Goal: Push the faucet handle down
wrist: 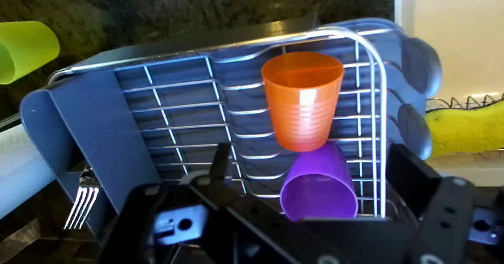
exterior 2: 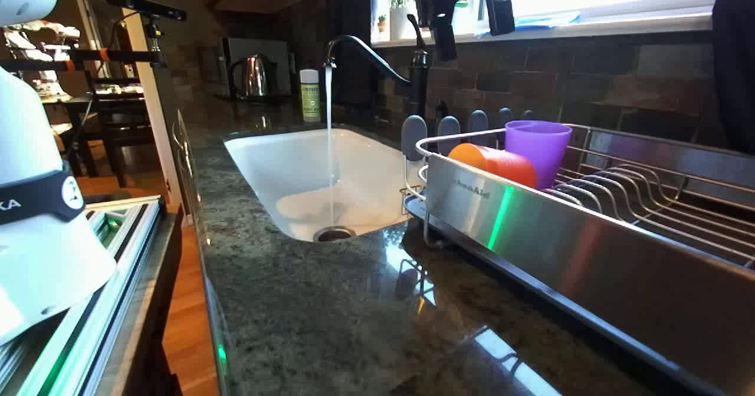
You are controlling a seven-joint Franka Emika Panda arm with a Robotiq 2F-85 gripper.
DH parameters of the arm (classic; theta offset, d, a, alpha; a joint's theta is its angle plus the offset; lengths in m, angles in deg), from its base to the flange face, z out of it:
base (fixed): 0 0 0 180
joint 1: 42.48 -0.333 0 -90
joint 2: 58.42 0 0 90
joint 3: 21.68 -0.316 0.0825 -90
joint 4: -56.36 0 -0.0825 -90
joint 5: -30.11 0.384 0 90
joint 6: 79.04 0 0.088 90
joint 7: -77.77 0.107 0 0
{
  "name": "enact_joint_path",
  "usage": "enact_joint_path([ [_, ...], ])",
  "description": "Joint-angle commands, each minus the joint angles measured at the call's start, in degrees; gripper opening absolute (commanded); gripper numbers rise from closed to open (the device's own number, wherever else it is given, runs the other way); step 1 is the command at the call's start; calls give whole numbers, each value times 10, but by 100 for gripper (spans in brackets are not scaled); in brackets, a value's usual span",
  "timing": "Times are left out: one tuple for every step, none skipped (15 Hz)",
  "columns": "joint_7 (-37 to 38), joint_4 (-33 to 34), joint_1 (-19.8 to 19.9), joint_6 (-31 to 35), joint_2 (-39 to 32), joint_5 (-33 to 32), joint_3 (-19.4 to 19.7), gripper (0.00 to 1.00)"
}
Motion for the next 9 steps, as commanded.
enact_joint_path([
  [1,1,-6,-2,0,-2,6,100],
  [5,9,-14,-9,-6,15,4,100],
  [32,17,-18,-6,-13,20,-7,100],
  [54,25,-24,-9,-18,26,-16,100],
  [77,34,-32,-14,-23,33,-26,100],
  [99,41,-36,-11,-26,34,-35,100],
  [101,48,-44,-6,-29,39,-39,100],
  [79,29,-36,-2,-13,23,-26,100],
  [90,36,-42,-1,-18,26,-33,100],
])
